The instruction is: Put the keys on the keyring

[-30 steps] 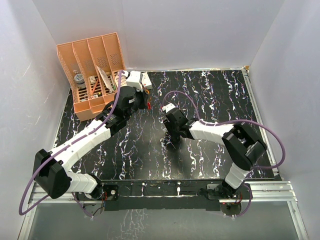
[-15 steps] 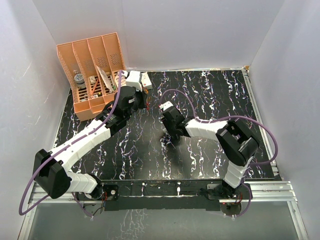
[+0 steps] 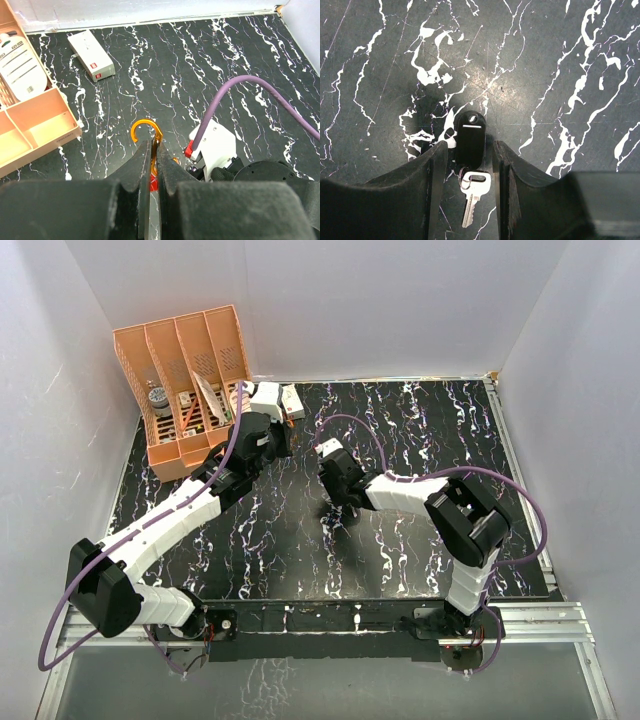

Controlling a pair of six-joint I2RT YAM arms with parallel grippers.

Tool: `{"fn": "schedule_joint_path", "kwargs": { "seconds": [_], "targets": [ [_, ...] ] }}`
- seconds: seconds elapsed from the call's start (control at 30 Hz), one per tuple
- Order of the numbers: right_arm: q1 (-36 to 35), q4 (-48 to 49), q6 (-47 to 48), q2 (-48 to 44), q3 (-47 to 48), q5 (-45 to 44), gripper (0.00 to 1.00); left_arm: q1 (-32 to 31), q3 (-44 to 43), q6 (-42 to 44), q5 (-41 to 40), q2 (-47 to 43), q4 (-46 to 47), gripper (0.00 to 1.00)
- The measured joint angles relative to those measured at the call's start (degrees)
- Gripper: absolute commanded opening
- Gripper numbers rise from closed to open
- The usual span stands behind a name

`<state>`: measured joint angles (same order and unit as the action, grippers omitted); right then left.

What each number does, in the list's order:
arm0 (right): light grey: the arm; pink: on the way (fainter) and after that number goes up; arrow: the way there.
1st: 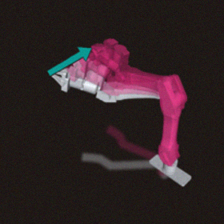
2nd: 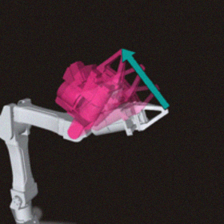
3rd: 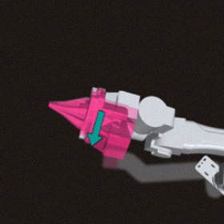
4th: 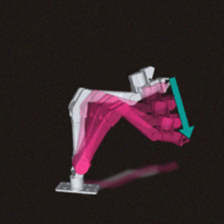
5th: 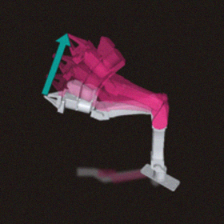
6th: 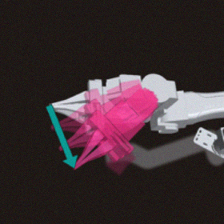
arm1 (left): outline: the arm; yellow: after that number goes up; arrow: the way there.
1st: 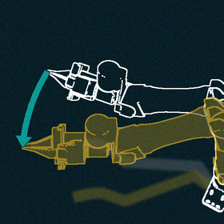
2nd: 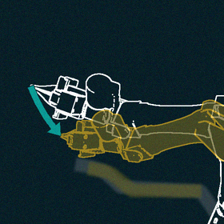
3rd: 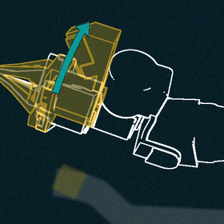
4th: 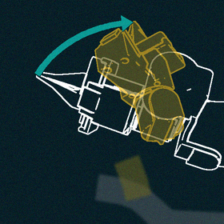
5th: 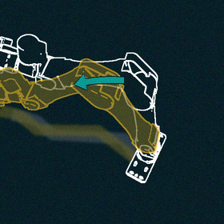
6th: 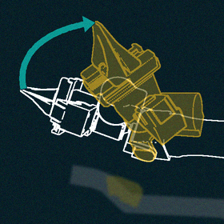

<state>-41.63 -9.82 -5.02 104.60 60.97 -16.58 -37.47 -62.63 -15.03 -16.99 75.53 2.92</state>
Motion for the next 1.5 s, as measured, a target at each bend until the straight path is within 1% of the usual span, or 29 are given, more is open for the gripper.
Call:
{"fn": "schedule_joint_path", "kwargs": {
  "seconds": [0.13,0.47,0.73,1.3,1.5],
  "targets": [
    [0.0,0.02,-0.79,-0.98,-0.76,0.24,0.39,0.04,0.0,0.0,-0.04,0.0,0.0,0.0],
    [0.0,-0.26,-1.77,-7.96,-2.62,1.62,0.35,0.24,0.0,0.0,-0.13,0.0,-0.04,0.0],
    [0.0,-1.09,-2.21,-8.04,-2.78,3.06,0.33,0.24,0.0,0.0,-0.15,-0.09,-0.26,0.0],
    [0.0,-1.92,-2.6,-6.67,-4.61,3.23,0.3,0.28,0.0,0.0,-0.17,-0.11,-0.39,0.0],
    [0.0,-1.9,-2.58,-5.9,-4.61,3.21,0.27,0.28,0.0,0.0,-0.17,-0.11,-0.39,0.0]
  ]
}}
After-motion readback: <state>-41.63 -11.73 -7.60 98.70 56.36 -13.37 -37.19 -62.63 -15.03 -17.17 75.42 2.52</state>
